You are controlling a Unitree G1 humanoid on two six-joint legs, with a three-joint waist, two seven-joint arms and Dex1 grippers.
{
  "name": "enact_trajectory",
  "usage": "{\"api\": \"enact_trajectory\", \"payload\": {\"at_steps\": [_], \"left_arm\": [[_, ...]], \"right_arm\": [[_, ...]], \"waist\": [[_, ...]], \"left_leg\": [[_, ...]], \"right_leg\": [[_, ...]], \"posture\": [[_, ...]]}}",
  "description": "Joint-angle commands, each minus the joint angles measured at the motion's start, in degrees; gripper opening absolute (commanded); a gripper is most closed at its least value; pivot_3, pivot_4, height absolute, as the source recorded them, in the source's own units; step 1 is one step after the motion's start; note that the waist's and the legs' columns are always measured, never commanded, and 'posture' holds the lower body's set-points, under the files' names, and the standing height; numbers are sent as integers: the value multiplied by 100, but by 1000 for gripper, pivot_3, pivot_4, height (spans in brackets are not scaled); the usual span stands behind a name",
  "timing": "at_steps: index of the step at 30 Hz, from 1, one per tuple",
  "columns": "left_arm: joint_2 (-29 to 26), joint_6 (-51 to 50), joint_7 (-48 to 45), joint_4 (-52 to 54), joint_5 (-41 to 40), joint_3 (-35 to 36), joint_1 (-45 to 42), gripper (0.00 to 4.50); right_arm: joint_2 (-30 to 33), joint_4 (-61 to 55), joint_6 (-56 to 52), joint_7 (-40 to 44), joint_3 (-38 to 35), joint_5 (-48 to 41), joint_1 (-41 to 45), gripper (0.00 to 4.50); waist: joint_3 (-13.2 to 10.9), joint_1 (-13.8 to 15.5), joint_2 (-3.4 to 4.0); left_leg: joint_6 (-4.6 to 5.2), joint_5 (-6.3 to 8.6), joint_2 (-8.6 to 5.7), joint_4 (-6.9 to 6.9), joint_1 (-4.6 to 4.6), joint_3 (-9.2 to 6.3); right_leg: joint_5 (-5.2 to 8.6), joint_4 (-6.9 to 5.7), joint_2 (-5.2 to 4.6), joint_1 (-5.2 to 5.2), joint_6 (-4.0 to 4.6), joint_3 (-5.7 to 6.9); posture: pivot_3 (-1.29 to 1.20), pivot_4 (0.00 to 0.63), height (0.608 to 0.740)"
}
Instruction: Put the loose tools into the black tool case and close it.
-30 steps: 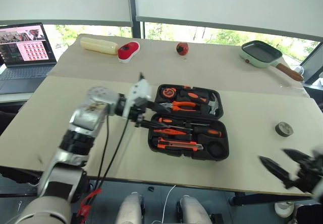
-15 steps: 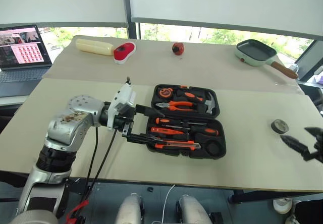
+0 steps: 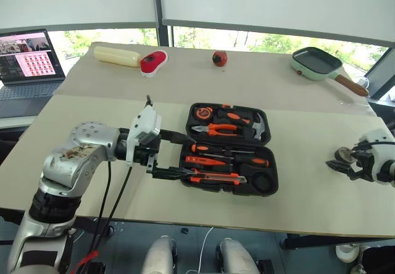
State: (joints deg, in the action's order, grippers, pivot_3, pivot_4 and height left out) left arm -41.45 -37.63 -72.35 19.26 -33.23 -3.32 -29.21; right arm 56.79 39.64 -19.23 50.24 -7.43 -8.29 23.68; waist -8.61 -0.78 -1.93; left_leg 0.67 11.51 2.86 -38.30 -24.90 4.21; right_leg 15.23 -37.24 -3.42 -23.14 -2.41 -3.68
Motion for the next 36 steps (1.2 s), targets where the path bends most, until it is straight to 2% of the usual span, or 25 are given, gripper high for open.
{"api": "enact_trajectory", "payload": {"at_steps": [1,3,4,5,8,9,10,13,15,18,21,23,29,36], "left_arm": [[-121,103,69,123,-77,154,-30,4500],[-154,136,76,94,-74,160,-37,4500],[-169,157,77,79,-69,159,-43,4500],[-186,161,82,76,-68,157,-69,4500],[-219,159,89,72,-81,150,-126,4500],[-226,156,92,75,-87,148,-129,4500],[-234,154,94,83,-91,140,-126,4500],[-264,152,94,138,-91,120,-74,4500],[-287,181,68,137,-60,90,-18,4500],[-327,214,28,128,-41,46,36,4500],[-396,377,-153,130,65,-140,151,4500],[-404,459,-203,112,121,-233,167,4500],[-344,687,-260,-87,298,-415,76,4500],[-309,809,-335,-218,360,-504,-21,4500]], "right_arm": [[-62,488,353,9,44,168,329,3983],[-129,723,477,-15,76,230,464,3423],[-157,822,525,-20,87,253,520,2910],[-190,957,598,-19,98,276,578,2722],[-239,1221,772,3,100,327,700,1709],[-234,1254,823,36,101,342,712,1488],[-205,1249,892,98,84,336,692,930],[-88,895,958,430,-60,151,502,90],[-22,-304,677,1011,-243,-330,93,16],[43,-1891,-19,1418,-397,-868,-433,16],[326,-4979,-1281,1849,-139,-1908,-1172,16],[414,-5956,-1607,1860,-10,-2167,-1371,16],[340,-7126,-1967,1316,528,-2044,-1444,16],[454,-7057,-1843,987,1017,-1439,-1702,16]], "waist": [[0,-7,0],[0,-10,0],[0,-12,0],[0,-13,0],[0,-16,0],[0,-14,0],[0,-10,0],[0,-4,0],[0,1,1],[-2,-15,7],[-11,-27,35],[-11,-26,38],[-21,87,14],[-23,108,10]], "left_leg": [[0,0,0,0,0,2],[0,0,0,0,0,3],[0,0,0,0,1,3],[0,0,0,0,2,4],[0,0,0,1,4,4],[0,0,0,1,4,4],[0,0,0,1,5,5],[0,0,0,0,5,6],[0,0,0,3,5,5],[0,0,2,10,5,3],[-1,0,5,13,9,3],[-1,0,7,25,18,-7],[-4,-2,-2,24,18,4],[-3,-2,1,23,11,11]], "right_leg": [[-1,2,0,0,-1,0],[-1,2,0,1,-1,-1],[-2,2,0,2,-1,-1],[-2,3,0,2,-1,-1],[-2,3,0,4,-1,-1],[-2,3,0,4,-1,-1],[-2,3,0,7,-1,-1],[-2,4,-1,7,-2,-1],[-2,4,0,6,-2,-1],[-2,4,1,3,-3,-2],[-2,1,2,0,-3,-6],[-2,-2,4,-2,-3,-11],[-1,13,-2,8,-3,-6],[0,12,1,-2,0,-9]], "posture": [[0,150,740],[0,150,740],[0,150,740],[0,150,740],[0,150,740],[0,150,740],[0,150,740],[0,150,740],[0,150,740],[0,150,740],[0,150,740],[0,150,740],[0,150,740],[0,150,740]]}}
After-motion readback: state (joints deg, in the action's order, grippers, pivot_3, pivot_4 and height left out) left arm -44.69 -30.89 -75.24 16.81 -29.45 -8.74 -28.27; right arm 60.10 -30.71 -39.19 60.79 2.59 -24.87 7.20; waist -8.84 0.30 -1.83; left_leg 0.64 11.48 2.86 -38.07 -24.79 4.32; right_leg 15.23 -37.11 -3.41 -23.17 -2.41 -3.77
